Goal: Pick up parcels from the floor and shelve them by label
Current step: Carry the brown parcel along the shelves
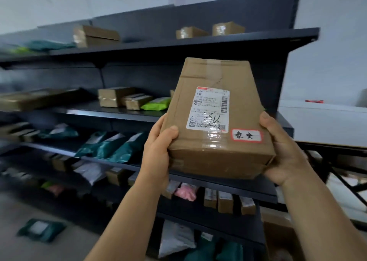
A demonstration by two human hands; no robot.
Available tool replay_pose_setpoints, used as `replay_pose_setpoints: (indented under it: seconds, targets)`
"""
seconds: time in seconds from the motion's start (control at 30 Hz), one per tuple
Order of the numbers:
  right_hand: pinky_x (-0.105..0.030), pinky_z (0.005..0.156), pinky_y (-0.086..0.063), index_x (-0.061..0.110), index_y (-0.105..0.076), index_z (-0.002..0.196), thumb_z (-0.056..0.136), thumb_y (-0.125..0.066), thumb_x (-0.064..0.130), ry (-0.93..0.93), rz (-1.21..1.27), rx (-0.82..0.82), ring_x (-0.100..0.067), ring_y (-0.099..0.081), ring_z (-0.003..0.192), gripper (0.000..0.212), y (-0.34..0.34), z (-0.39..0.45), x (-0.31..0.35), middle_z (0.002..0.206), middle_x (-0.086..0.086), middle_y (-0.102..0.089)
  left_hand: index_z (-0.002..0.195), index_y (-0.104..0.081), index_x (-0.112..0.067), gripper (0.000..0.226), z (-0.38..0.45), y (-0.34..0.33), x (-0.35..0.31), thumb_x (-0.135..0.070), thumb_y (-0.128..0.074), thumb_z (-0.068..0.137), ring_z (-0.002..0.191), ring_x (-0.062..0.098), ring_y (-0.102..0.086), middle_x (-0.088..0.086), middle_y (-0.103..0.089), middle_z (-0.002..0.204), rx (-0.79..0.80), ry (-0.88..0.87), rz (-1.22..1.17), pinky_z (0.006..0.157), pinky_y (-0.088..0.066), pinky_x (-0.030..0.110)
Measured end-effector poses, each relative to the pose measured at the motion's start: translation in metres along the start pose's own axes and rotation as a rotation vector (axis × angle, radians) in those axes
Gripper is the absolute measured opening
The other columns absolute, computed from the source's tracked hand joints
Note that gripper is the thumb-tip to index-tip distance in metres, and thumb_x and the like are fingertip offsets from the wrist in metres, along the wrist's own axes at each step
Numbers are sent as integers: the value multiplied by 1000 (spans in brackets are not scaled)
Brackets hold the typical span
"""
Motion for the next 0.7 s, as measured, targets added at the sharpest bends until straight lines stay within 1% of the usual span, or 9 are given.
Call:
replay_pose_setpoints:
  seconds: [0.07, 0.17, 0.23, 0.33, 0.37, 0.43, 0.53, 0.63, 0.7]
  targets:
    - [-40, 67, -60, 15, -56, 129, 78, -64, 38, -27, -14, 74, -28, -70, 99, 57, -14, 14, -9, 115, -14, -71, 137, -61, -36, 76, -1, 16, -7, -46, -68, 62, 110, 23, -73, 1, -76, 125, -66, -21, 5, 78, -58, 34]
    - [-37, 67, -59, 15, -59, 125, 83, -57, 43, -77, -43, 224, -27, -70, 100, 51, -37, 33, -23, 115, -13, -72, 136, -62, -30, 72, -4, 40, -17, -41, -69, 65, 104, 25, -75, 6, -77, 123, -187, -57, 0, 76, -60, 35]
    - [-35, 69, -58, 16, -59, 127, 87, -52, 47, -106, -57, 300, -27, -68, 104, 51, -53, 45, -33, 117, -12, -71, 135, -63, -28, 64, -6, 56, -24, -35, -67, 72, 96, 21, -76, 8, -76, 122, -261, -81, 4, 71, -61, 31]
    - [-33, 70, -58, 15, -58, 129, 94, -42, 49, -138, -56, 370, -26, -68, 105, 51, -73, 60, -49, 118, -12, -70, 133, -63, -29, 57, -10, 75, -35, -34, -63, 76, 79, 13, -76, 6, -77, 116, -352, -94, 19, 61, -60, 29]
    - [-33, 71, -58, 15, -57, 130, 95, -39, 50, -142, -65, 393, -26, -67, 107, 52, -80, 64, -54, 119, -11, -70, 133, -63, -27, 57, -12, 81, -38, -34, -63, 77, 78, 13, -76, 6, -78, 114, -383, -101, 29, 60, -59, 30]
    - [-34, 74, -58, 17, -57, 130, 96, -36, 53, -165, -85, 441, -26, -66, 109, 54, -95, 69, -68, 121, -10, -69, 134, -63, -23, 56, -18, 97, -43, -33, -62, 79, 87, 18, -75, 8, -78, 116, -455, -122, 51, 66, -59, 32]
    - [-36, 77, -58, 20, -56, 132, 94, -37, 56, -207, -93, 497, -26, -65, 111, 55, -117, 74, -92, 122, -9, -69, 134, -64, -21, 56, -27, 122, -49, -33, -61, 80, 98, 25, -71, 14, -75, 124, -561, -144, 56, 73, -59, 36]
    - [-39, 82, -56, 21, -51, 135, 89, -43, 57, -227, -123, 572, -27, -64, 111, 59, -137, 77, -115, 123, -10, -68, 132, -65, -22, 55, -36, 145, -55, -34, -62, 78, 91, 24, -71, 14, -75, 122, -644, -143, 52, 63, -59, 33]
    - [-41, 77, -57, 22, -48, 137, 81, -51, 58, -249, -152, 609, -29, -65, 110, 66, -154, 78, -130, 123, -11, -68, 130, -65, -21, 54, -39, 164, -62, -34, -63, 77, 89, 25, -69, 13, -75, 117, -700, -152, 37, 59, -58, 32]
Point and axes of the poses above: each hand's wrist, its own z-axis towards the middle knuckle, its own y-axis out of the back of the hand, x = y × z, the point moved 2 cm from there along z, towards the middle knuckle
